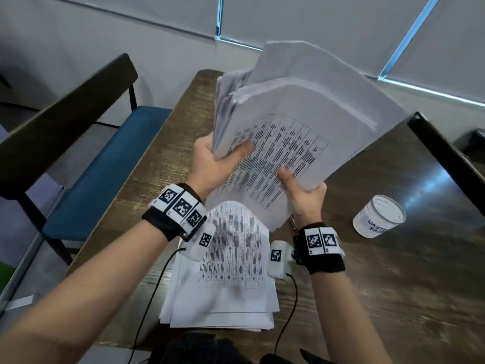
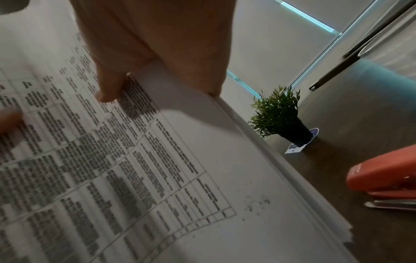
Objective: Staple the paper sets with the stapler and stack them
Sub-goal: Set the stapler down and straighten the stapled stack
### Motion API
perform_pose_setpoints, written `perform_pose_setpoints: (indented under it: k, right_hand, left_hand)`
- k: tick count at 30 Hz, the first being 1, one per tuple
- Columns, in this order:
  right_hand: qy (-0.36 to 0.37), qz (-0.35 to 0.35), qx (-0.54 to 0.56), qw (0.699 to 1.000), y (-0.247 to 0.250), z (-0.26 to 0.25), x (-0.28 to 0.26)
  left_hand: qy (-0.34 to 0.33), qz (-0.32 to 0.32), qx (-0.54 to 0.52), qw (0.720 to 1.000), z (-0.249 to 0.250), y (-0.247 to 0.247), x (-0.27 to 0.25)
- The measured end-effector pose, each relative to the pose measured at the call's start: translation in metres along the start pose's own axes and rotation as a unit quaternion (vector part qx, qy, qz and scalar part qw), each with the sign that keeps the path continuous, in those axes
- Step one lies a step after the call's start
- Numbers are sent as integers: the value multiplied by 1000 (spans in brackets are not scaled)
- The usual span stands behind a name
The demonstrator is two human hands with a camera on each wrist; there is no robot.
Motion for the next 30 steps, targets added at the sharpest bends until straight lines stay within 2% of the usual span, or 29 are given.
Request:
perform_pose_setpoints:
  k: [3,9,12,14,17,21,26,28,30]
  right_hand:
    - [-23,-7,10,1000,6,7,1]
    - [-56,-45,20,997,3,16,-6]
    - [-68,-36,20,997,6,17,-3]
    - [-73,-19,15,997,8,18,-3]
    - [-79,-8,30,996,8,18,-5]
    - [-77,-36,24,996,4,16,-4]
    - [-81,-30,7,996,7,21,0]
    - [-88,-28,0,996,9,22,1]
    - [-93,-28,-10,995,9,25,1]
  left_hand:
    - [18,8,-13,1000,-7,15,0]
    - [10,56,-83,995,-2,26,-5]
    - [-3,118,-41,992,9,27,0]
    - [12,148,-23,989,12,24,3]
    - [26,177,-16,984,13,21,4]
    - [16,194,-12,981,8,21,6]
    - [-55,154,6,987,7,22,7]
    - [-76,100,-11,992,-2,25,7]
    - [-64,18,-52,996,-18,29,6]
Point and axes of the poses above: each hand's wrist, its own x-axis towards the middle knuckle, its own y-axis out of the back of the hand, z = x × y, the point moved 3 cm from there along x, towards the middle knuckle, and after that the axes turned 12 degrees about x, right-handed, at the moved point
